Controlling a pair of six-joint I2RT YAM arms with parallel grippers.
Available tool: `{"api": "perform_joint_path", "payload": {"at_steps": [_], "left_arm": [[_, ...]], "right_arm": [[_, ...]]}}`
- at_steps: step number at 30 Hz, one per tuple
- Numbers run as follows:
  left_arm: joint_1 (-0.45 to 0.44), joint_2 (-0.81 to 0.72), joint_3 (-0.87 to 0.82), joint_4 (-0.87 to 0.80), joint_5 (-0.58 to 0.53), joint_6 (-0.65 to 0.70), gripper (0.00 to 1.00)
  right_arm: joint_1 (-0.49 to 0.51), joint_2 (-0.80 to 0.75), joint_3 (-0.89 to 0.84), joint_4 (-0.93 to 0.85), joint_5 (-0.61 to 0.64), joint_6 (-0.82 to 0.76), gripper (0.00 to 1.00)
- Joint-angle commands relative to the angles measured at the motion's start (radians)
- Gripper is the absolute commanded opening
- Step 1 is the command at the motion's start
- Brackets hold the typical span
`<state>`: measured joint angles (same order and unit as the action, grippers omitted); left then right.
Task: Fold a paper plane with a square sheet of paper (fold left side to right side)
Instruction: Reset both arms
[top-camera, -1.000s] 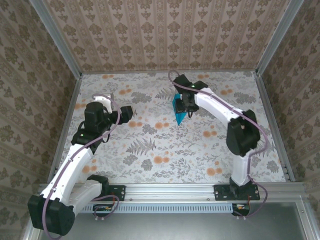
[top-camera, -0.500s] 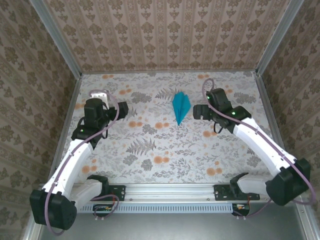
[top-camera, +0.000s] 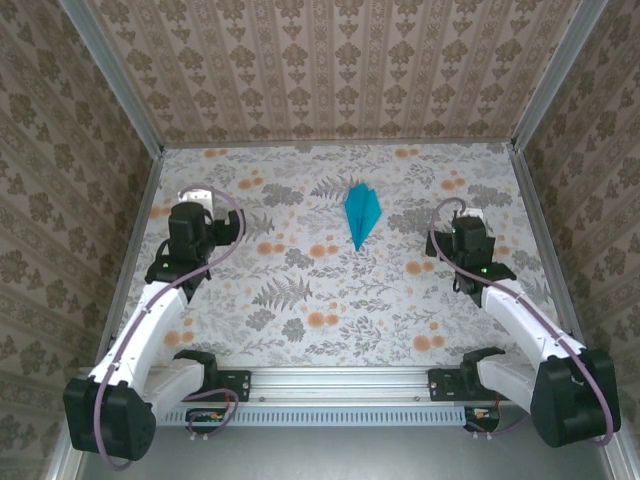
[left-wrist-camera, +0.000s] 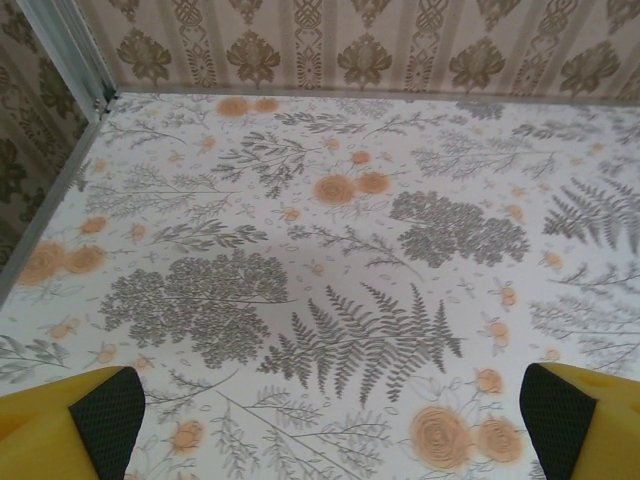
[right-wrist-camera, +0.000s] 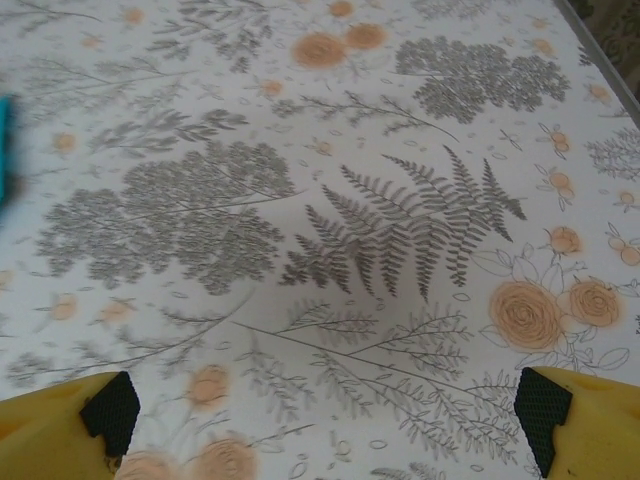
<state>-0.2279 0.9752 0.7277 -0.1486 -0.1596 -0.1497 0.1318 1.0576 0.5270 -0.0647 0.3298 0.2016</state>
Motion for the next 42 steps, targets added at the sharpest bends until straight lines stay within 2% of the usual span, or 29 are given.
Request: {"api": "perform_joint_path", "payload": {"at_steps": [1,5,16,23,27,31,38,42], "left_arm": [[0.006,-0.013,-0.019,0.038,-0.051,0.085,1.0],[0.007,-0.009,-0.031,0.053,-0.053,0.109,1.0],[0.022,0.019,-0.03,0.06,-0.028,0.143,1.0],[0.042,0.008,-0.036,0.05,-0.025,0.15,1.0],[0.049,0.003,-0.039,0.04,-0.036,0.153,1.0],[0.058,0.02,-0.073,0.072,-0.079,0.183,1.0],[0.068,0.102,-0.194,0.241,-0.185,0.256,1.0],[0.077,0.158,-0.234,0.339,-0.18,0.283,1.0]], "right_arm": [[-0.046,0.015,-0.08,0.28,-0.014,-0.053,1.0],[-0.081,0.107,-0.116,0.41,-0.058,-0.076,1.0],[-0.087,0.26,-0.171,0.821,-0.191,-0.176,1.0],[-0.088,0.484,-0.162,1.022,-0.246,-0.201,1.0],[-0.115,0.47,-0.12,0.913,-0.234,-0.158,1.0],[-0.116,0.472,-0.122,0.921,-0.235,-0.158,1.0],[-0.115,0.47,-0.124,0.924,-0.233,-0.159,1.0],[-0.115,0.47,-0.123,0.924,-0.233,-0.159,1.0]]}}
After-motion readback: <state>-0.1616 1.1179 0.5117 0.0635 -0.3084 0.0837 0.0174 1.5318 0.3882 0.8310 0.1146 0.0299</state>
